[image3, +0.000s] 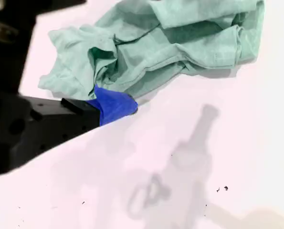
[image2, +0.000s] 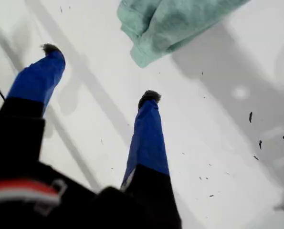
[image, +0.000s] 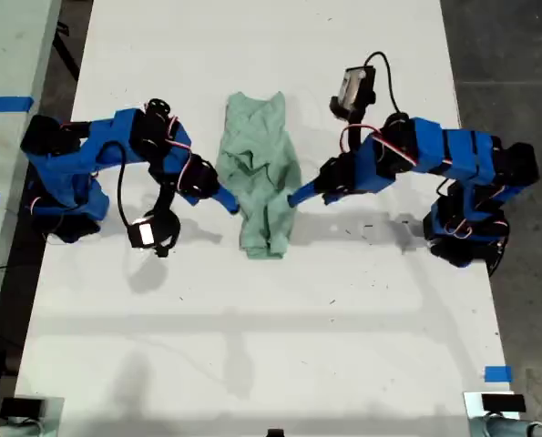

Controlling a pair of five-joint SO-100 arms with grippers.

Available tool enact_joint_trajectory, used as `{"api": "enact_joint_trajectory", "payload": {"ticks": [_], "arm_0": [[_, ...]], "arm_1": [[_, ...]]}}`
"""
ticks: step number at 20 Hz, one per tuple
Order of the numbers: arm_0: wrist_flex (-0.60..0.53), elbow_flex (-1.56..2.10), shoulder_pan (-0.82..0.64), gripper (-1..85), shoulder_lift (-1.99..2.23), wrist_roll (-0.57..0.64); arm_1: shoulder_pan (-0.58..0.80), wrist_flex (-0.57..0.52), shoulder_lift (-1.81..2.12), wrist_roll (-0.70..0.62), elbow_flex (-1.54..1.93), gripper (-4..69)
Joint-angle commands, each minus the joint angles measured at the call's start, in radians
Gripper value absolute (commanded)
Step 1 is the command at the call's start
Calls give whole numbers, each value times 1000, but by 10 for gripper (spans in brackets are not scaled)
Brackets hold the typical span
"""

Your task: Fold tshirt

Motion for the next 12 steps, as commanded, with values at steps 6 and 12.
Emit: {"api": "enact_joint_trajectory", "payload": {"ticks": [6, 12], "arm_0": [[-201, -43, -104, 279, -310, 112], [-298, -58, -120, 275, -437, 118]], "arm_1": [[-2, -163, -253, -57, -106, 291], [-21, -279, -457, -55, -143, 271]]}}
